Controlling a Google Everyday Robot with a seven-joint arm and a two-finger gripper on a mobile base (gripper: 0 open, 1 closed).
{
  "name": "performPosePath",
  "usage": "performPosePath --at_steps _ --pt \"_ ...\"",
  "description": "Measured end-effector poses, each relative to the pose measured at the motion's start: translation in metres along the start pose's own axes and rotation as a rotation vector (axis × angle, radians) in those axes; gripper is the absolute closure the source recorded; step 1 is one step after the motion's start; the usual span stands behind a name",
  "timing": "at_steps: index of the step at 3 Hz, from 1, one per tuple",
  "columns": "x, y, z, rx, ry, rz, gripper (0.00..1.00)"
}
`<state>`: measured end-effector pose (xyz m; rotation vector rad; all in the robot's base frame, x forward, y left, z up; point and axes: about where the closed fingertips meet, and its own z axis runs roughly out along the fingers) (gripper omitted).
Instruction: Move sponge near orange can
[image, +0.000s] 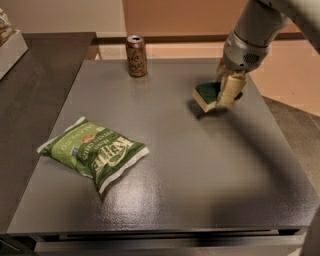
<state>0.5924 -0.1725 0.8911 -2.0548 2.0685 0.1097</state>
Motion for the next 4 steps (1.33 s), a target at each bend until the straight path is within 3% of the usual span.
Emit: performPosePath --at_steps 1,3,4 --pt "-0.036 -0.035 0.0 0.055 -0.011 -0.037 1.0" --pt "-0.102 -0.087 0.034 0.086 -0.035 -0.097 1.0" --pt "-0.128 -0.105 0.053 0.093 -0.04 -0.11 0.86"
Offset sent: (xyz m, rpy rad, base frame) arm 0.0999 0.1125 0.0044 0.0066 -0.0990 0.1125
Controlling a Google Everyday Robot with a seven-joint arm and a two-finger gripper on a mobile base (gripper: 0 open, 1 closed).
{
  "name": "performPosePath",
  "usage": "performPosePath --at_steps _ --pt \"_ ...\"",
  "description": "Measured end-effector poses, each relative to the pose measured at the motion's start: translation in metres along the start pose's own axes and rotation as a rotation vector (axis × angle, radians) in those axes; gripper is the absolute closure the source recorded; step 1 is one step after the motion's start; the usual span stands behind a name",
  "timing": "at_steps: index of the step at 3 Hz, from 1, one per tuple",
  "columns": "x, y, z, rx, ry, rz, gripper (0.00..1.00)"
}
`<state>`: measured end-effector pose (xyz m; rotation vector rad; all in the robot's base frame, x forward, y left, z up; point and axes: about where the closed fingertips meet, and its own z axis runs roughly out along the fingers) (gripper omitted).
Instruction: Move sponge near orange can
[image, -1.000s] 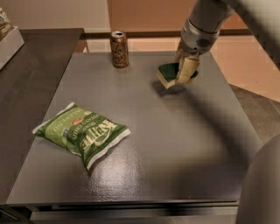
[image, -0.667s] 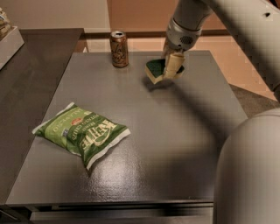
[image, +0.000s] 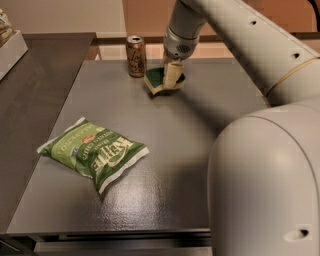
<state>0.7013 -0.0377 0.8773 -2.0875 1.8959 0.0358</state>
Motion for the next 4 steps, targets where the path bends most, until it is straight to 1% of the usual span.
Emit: performPosePath --at_steps 1,2,3,4 --pt "-0.014 -0.018 0.016 0.019 0.007 0.008 0.62" --pt "-0.019 -0.033 0.023 0.046 0.031 0.022 0.39" --pt "-0.02 -0.034 0.026 0.045 0.03 0.021 0.15" --pt "-0.02 -0.034 0.03 0.043 0.029 0.021 0.0"
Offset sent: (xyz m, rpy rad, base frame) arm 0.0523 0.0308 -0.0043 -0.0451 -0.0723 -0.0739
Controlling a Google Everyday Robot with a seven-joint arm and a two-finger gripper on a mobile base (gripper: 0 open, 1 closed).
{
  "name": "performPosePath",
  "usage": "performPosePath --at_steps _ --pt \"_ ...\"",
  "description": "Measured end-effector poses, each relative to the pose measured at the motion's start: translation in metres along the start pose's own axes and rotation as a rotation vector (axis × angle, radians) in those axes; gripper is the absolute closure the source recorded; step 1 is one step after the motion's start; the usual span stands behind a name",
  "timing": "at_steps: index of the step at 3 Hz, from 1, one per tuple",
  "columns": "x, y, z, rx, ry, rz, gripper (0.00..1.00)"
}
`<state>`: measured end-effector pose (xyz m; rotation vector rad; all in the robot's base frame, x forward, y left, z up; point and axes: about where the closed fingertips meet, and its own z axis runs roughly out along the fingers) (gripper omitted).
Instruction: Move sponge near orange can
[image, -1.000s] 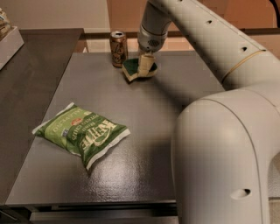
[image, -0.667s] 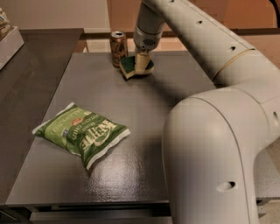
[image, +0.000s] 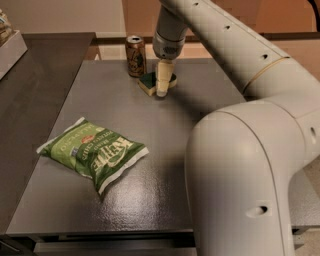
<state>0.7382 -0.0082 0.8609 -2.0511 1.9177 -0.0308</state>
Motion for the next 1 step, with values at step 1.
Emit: performPosePath --at_steps 1 --pt "0.0 0.0 0.0001 0.0 0.0 0.0 0.0"
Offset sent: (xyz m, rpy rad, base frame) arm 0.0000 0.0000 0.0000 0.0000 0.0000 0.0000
